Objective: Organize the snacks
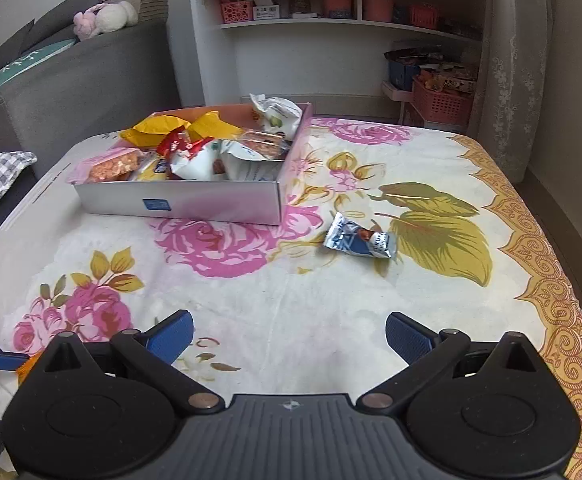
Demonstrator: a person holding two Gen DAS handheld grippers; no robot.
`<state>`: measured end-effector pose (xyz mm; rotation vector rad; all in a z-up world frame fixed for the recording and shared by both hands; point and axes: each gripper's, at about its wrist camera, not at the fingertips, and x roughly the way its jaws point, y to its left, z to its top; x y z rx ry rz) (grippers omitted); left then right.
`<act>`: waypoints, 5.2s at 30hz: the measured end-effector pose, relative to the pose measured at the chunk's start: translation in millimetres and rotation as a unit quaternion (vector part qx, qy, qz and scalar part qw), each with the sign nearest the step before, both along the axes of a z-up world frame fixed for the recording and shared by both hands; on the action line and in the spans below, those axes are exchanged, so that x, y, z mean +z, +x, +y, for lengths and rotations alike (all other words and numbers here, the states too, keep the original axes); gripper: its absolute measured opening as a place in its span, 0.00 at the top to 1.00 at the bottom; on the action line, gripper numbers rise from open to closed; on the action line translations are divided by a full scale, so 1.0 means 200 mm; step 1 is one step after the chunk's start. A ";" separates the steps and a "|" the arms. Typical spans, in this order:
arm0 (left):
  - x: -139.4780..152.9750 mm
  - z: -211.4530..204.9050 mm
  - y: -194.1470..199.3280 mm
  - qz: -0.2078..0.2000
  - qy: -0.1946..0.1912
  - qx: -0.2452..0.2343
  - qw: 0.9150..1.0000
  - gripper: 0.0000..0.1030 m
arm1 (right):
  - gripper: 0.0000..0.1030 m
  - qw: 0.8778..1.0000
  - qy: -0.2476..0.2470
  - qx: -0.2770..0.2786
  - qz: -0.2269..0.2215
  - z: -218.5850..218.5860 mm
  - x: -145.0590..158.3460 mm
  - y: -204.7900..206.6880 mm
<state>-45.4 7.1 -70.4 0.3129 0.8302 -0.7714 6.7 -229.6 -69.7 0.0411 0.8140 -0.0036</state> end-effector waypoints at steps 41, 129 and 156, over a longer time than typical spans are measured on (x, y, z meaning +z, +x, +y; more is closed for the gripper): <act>0.06 -0.15 0.51 0.043 -0.027 0.117 0.992 0.45 | 0.53 0.999 -0.013 -0.026 0.025 -0.09 -0.13 0.48; 0.19 -0.36 1.00 -0.058 -0.006 0.217 0.974 0.32 | 0.87 0.991 0.131 0.003 -0.015 0.18 0.17 0.78; 0.38 -0.25 0.66 -0.036 0.036 0.286 0.957 0.00 | 0.06 0.997 0.063 -0.035 -0.038 0.06 0.35 0.43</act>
